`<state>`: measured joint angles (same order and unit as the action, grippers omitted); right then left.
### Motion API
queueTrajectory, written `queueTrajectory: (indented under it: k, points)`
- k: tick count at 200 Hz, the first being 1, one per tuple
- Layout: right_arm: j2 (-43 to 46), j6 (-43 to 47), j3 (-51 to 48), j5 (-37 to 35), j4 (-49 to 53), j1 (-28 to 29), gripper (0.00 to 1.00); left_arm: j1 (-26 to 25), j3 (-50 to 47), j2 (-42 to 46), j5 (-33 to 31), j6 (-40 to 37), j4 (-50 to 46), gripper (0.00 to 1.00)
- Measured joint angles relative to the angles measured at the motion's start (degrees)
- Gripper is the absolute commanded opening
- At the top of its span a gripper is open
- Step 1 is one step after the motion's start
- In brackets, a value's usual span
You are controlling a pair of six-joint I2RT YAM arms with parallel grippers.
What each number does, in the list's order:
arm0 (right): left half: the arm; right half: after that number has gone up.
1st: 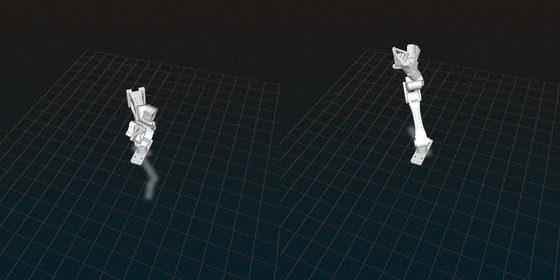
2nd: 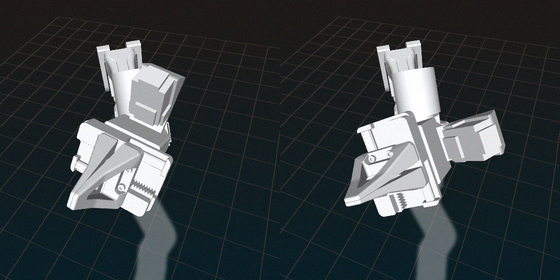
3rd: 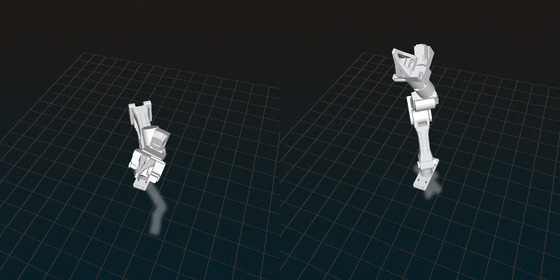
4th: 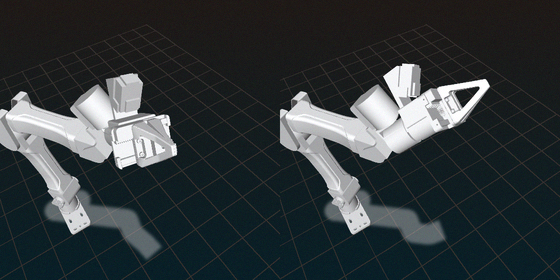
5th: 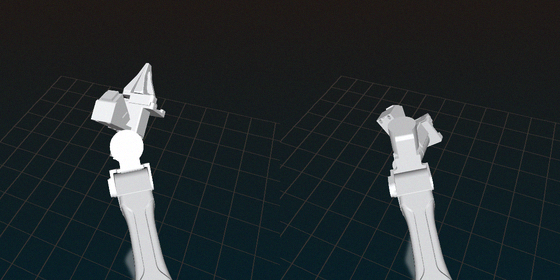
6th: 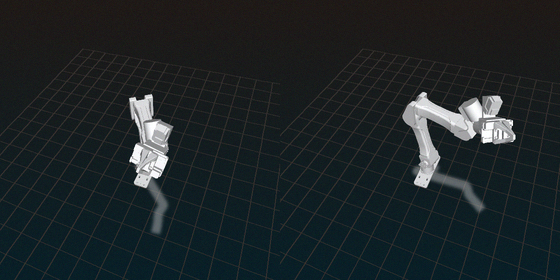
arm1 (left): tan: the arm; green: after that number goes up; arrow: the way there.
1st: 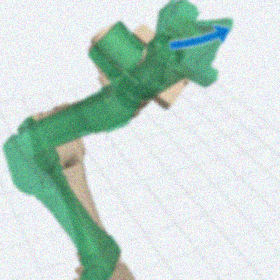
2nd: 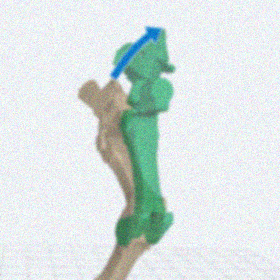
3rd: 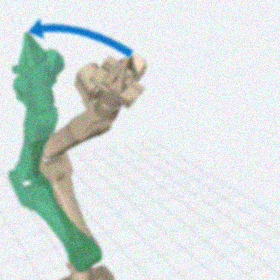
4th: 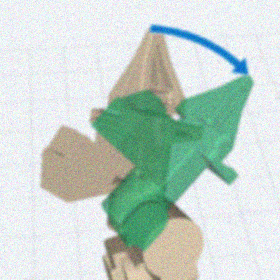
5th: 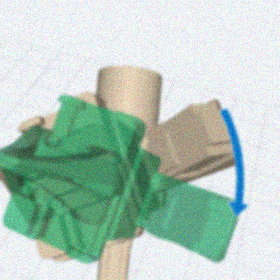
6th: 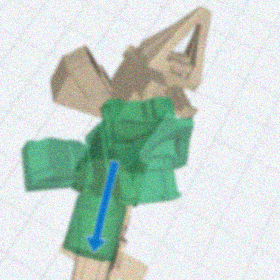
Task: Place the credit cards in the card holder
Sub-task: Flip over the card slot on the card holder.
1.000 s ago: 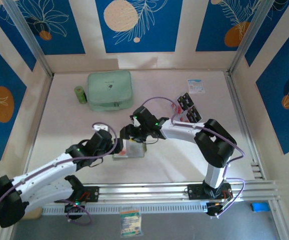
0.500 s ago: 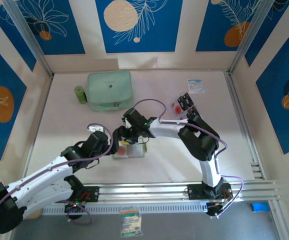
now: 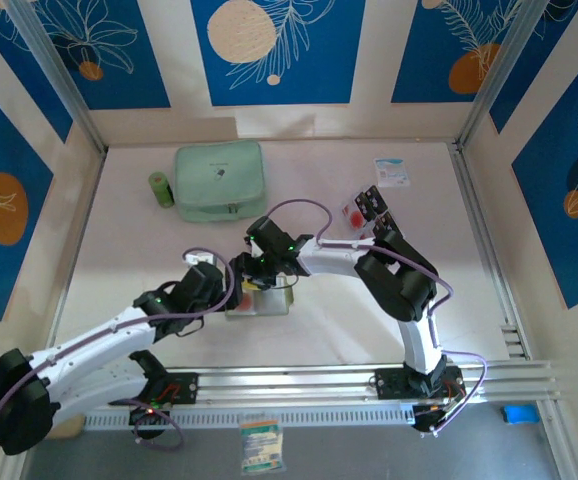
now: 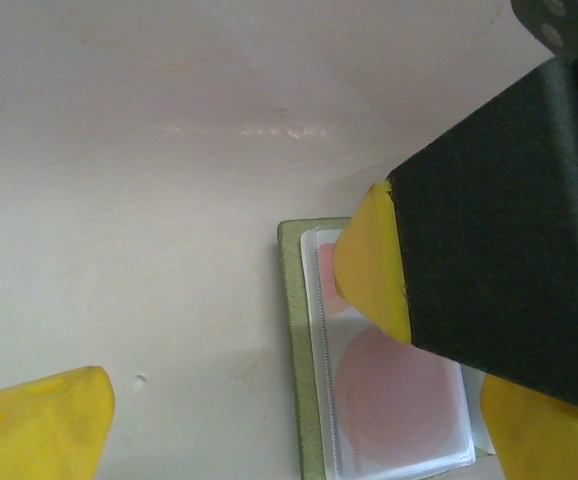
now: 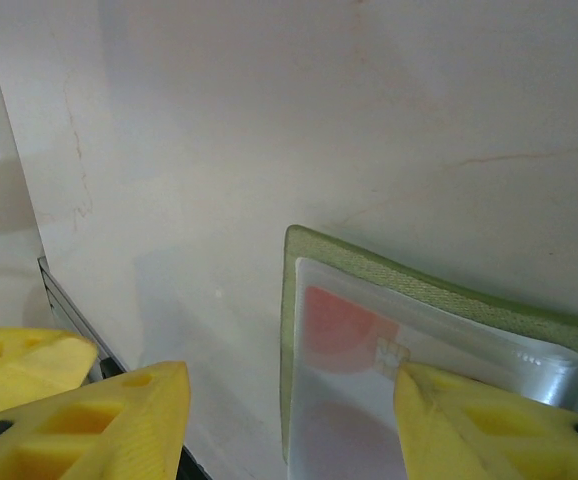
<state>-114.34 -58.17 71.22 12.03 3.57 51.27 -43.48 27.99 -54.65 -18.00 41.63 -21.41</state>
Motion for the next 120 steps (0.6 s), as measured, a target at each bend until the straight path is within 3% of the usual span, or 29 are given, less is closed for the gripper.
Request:
queueTrajectory:
  k: [120]
  points:
    - [-0.3,-0.9,-0.5,1.7,-1.0,-0.1,0.56,0.0,-4.1,-9.0,1.0,0.5,6.2,0.93]
